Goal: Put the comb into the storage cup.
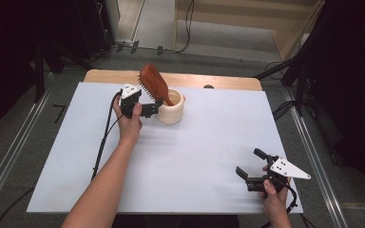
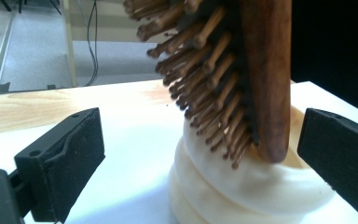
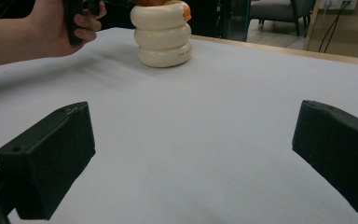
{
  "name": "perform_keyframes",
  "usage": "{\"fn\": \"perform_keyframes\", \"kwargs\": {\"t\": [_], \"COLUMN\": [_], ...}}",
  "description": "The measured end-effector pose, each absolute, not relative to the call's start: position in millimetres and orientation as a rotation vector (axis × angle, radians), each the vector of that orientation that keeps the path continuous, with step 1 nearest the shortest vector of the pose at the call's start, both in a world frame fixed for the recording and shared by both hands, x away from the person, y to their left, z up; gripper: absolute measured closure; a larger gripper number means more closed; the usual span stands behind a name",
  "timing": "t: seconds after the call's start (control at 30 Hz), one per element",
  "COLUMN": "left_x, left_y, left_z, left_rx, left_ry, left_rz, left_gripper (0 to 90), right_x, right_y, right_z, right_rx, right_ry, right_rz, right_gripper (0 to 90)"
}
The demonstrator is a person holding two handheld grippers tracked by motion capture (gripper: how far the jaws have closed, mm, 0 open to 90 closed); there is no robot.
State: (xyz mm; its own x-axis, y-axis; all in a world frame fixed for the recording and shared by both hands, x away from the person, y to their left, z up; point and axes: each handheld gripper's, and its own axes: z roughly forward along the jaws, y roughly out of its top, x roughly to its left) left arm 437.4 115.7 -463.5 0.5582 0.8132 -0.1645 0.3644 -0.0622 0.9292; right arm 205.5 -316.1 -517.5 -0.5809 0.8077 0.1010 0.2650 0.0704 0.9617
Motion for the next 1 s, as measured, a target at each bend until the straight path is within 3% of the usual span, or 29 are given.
{"fn": "perform_keyframes", "kwargs": {"t": [1.0], "left_x": [388.2], "left_y": [133.3], "left_z": [-472.1], "left_rx": [1.737], "left_ry": [0.913], "left_rz": [0.539], "left_gripper": [0.0], "right_x": [205.1], "right_y": [-314.7], "right_z": [-517.3], "right_rx": [1.064], "right_ry": [1.892], "right_rz": [1.522], "right_gripper": [0.0]}}
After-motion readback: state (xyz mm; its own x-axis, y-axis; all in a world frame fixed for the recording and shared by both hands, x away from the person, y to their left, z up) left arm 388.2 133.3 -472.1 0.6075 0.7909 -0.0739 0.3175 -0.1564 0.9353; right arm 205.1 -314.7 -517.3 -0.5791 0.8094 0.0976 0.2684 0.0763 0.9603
